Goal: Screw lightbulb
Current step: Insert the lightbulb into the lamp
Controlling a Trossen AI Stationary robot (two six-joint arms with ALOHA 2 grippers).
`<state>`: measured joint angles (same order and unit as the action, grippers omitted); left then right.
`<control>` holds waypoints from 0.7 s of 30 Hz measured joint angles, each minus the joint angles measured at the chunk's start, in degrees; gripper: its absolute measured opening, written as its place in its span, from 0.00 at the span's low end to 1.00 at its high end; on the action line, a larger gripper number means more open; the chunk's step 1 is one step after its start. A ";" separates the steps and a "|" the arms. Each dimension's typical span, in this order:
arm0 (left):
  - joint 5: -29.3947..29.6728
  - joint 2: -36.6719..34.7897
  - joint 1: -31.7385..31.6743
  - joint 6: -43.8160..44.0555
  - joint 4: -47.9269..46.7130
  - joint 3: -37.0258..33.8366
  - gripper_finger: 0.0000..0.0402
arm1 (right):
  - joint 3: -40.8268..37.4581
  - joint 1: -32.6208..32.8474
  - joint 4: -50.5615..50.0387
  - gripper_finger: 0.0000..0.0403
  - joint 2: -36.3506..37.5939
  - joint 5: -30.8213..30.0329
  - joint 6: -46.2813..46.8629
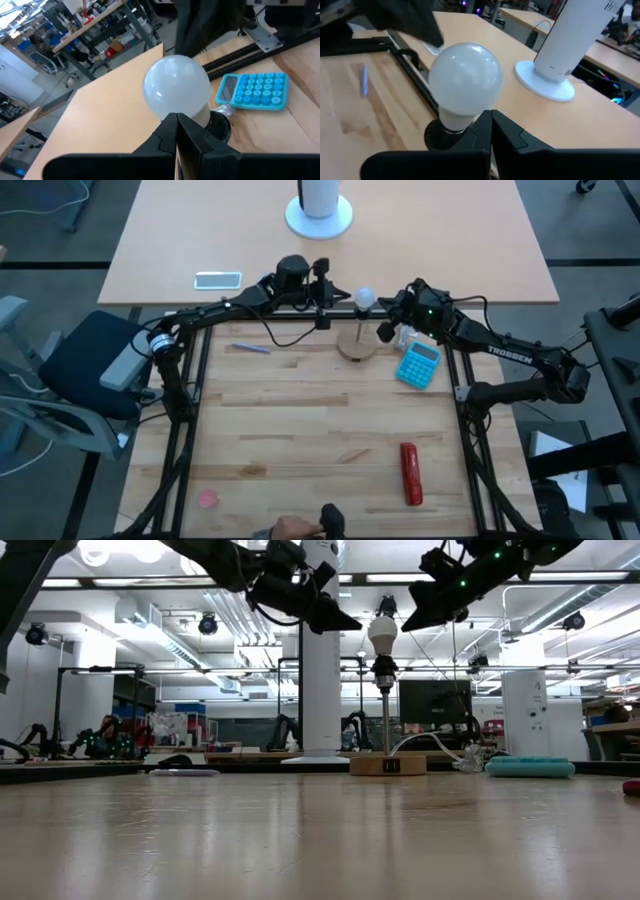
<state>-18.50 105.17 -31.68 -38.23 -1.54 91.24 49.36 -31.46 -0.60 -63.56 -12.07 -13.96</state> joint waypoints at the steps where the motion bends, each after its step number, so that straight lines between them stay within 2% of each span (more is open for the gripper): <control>1: -0.08 0.48 0.00 -0.01 0.69 0.00 0.00 | 0.00 -0.23 0.39 0.00 -0.02 0.01 -0.17; 18: 0.27 2.60 0.27 1.06 4.73 0.00 0.00 | 0.05 -0.40 0.76 0.00 -0.27 6.07 0.28; 21: 2.91 2.82 0.29 1.05 4.91 0.00 0.00 | 0.09 -0.05 0.14 0.00 -0.25 6.13 0.87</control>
<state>-15.59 107.98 -31.39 -37.18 3.37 91.24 49.45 -31.51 -0.46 -63.81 -5.94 -13.08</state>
